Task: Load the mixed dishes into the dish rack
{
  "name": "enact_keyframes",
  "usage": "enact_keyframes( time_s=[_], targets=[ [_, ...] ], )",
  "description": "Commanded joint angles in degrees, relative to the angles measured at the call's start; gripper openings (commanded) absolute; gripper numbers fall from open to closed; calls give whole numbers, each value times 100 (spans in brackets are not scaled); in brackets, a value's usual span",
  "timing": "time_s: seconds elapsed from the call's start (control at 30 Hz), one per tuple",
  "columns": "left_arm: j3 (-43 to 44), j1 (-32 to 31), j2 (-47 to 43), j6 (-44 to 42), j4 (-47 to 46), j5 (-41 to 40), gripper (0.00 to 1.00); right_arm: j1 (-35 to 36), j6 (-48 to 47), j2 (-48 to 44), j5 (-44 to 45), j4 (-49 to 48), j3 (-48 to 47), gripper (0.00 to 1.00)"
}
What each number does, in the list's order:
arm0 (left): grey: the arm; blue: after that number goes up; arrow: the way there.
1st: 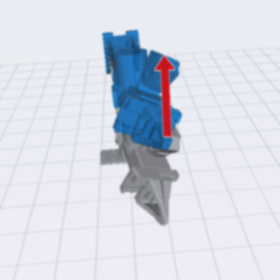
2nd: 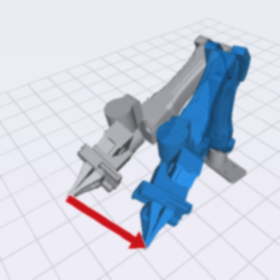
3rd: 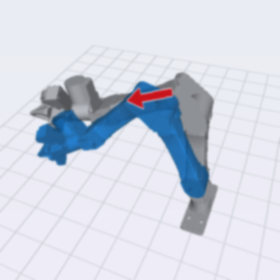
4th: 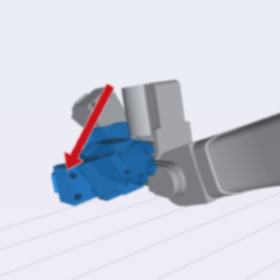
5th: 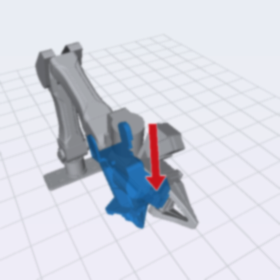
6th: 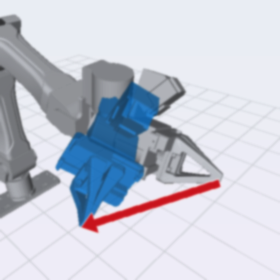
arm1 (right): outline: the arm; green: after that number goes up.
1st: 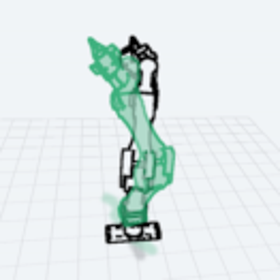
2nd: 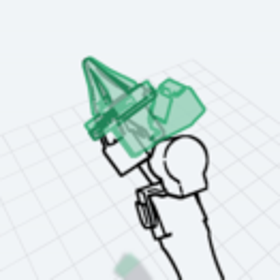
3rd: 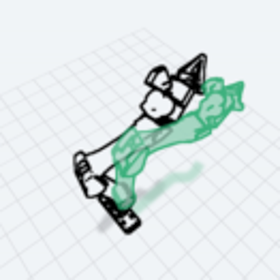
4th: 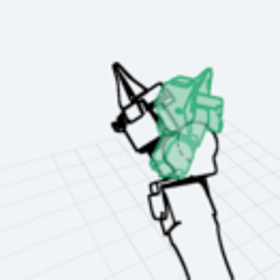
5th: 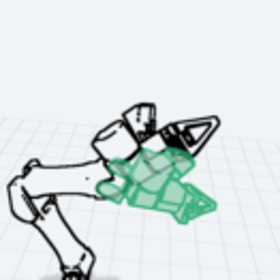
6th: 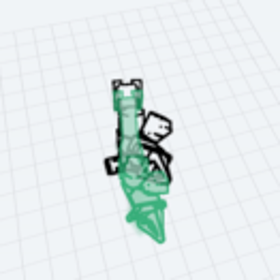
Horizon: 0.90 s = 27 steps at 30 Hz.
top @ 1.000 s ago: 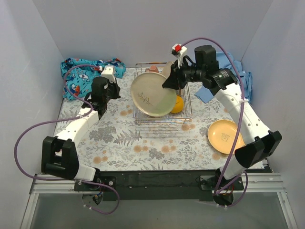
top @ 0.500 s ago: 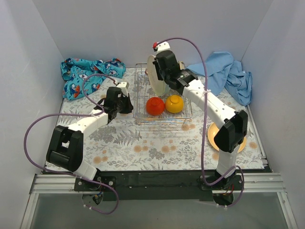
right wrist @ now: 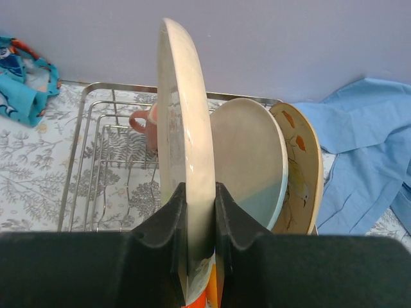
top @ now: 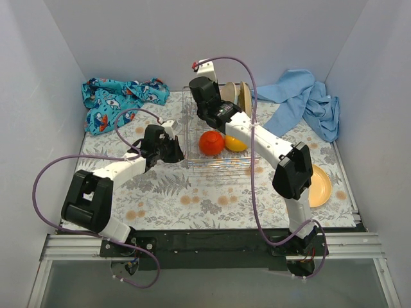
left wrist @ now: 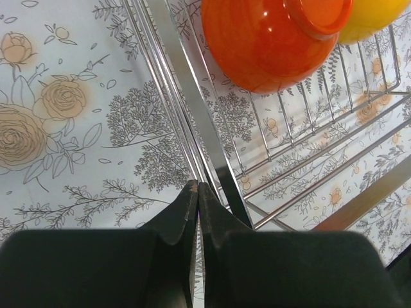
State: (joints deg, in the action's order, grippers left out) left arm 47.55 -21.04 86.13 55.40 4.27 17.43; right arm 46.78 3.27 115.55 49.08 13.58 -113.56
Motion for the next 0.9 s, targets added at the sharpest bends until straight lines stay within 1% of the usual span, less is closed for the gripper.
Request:
enact_keyframes(
  time_s=[0.0,0.23,0.33,0.37,0.47,0.5,0.7,0.87],
  targets=[
    [-53,-102,-395,112,-172,331,0,85,-81,37,726,-1253,-606,1],
    [-202,-102,-606,24,-111,103,4,190,-80,249,735,-1253,-861,1],
    [-272,-102,-676,24,-111,103,11,278,-195,196,717,-1454,-817,1],
    [-307,-102,-685,33,-111,111,16,296,-212,179,708,-1525,-808,1],
    [-343,-102,-711,68,-111,129,22,340,-309,196,673,-1744,-782,1],
    [-343,-94,-711,68,-102,138,23,349,-475,205,656,-1771,-782,1],
    [-317,-94,-720,76,-128,120,24,340,-467,372,629,-1815,-852,1],
    [-325,-94,-773,42,-76,94,24,340,-573,565,813,-1868,-958,1]
  ],
)
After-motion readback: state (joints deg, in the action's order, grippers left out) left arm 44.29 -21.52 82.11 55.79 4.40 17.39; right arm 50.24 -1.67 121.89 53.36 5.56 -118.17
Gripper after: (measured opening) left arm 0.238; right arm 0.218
